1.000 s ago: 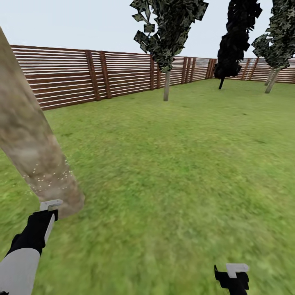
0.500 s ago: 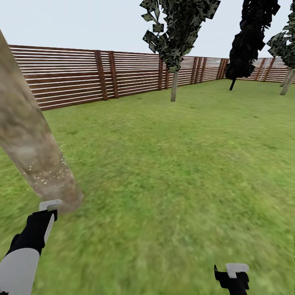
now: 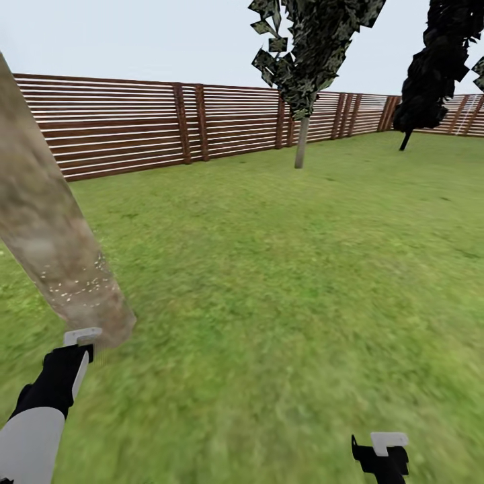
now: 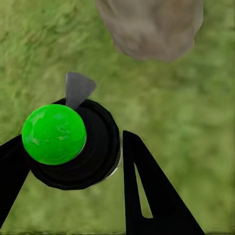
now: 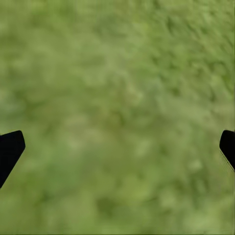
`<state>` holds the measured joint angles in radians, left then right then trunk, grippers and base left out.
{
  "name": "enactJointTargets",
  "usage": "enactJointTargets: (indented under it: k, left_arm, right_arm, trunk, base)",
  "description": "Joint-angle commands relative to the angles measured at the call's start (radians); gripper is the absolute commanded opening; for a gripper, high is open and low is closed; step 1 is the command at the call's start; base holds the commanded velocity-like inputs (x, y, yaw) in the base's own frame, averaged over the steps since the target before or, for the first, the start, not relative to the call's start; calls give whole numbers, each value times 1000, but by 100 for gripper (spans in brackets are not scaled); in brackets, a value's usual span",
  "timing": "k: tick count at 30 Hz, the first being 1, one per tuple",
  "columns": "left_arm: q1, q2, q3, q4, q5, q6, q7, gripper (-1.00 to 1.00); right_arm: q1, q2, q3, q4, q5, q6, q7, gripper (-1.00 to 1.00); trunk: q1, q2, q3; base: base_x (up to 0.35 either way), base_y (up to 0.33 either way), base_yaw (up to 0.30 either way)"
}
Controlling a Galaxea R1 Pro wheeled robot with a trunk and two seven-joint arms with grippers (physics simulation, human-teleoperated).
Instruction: In the garden, pick up the pesticide atomizer on the floor and spray pesticide onto both trees until each tree trunk is fully covered.
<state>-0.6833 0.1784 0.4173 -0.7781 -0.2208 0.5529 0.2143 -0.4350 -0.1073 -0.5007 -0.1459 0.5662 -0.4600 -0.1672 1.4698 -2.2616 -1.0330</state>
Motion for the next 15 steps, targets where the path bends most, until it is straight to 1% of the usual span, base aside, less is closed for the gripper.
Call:
enactJointTargets:
  k: [1,5,7,9,13,15]
  left_arm:
    - [-1,-1,1,-1,-6,6,-1,-100]
    - [-1,0,2,-1,-4,6,-1,-100]
    - [-1,0,3,-2,-4,6,-1,-100]
    - [-1,0,3,-2,-5,4,-1,-100]
    - [-1,-3,3,0,-2,-3,-8,-100]
    - [2,-5,-1,13,-3,-12,-35,-100]
  right_arm:
    - [-1,0,-6,2,11,-3,-5,100]
    - [-1,0,-6,2,11,-3,-5,100]
    - [-1,0,-6,2,11,-3,-5,100]
    - [-1,0,-6,2,11,-3,-5,100]
    - [-1,0,-6,2,11,-3,-5,100]
    - [-1,0,-6,2,11,-3,-5,100]
  trunk:
    - [0,0,-1]
    - [0,0,-1]
    - [0,0,-1]
    - [0,0,-1]
    - [0,0,-1]
    - [0,0,-1]
  base:
    - [24,-274,276]
    - [-28,-273,276]
    - [-192,-217,276]
    - [-171,-118,250]
    - [-27,-17,62]
    - [-3,-2,7]
